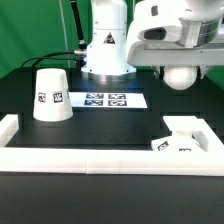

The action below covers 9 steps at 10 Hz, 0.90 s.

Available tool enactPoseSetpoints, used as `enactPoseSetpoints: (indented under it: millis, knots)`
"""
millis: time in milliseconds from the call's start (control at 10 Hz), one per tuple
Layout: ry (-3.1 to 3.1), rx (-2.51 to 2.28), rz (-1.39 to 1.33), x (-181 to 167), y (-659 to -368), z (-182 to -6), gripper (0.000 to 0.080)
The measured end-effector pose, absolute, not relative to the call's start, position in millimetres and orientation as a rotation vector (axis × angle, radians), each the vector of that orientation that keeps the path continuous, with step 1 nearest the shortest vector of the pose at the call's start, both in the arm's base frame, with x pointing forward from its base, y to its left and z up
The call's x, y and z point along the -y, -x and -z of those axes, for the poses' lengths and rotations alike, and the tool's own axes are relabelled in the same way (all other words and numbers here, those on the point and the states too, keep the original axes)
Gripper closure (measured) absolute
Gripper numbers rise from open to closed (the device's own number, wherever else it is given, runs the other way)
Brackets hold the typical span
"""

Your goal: Assemble lamp

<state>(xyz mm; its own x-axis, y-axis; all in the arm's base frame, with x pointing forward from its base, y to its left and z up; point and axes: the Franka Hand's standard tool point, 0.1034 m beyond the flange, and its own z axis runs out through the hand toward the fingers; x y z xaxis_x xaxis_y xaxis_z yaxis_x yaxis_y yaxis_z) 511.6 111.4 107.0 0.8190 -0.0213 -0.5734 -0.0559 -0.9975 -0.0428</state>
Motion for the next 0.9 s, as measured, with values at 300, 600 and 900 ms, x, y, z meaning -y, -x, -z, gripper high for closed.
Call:
enactPoseSetpoints:
  millis: [300,600,900]
  knots:
    - [2.948,0.014,-0.775,-98,-537,-118.5,0.0220]
    - [3.011,0.006,-0.431,-97,-558,-136.1,0.0220]
    - [3.038,0.025,-0.128,-94,-566,-134.2,0.0220]
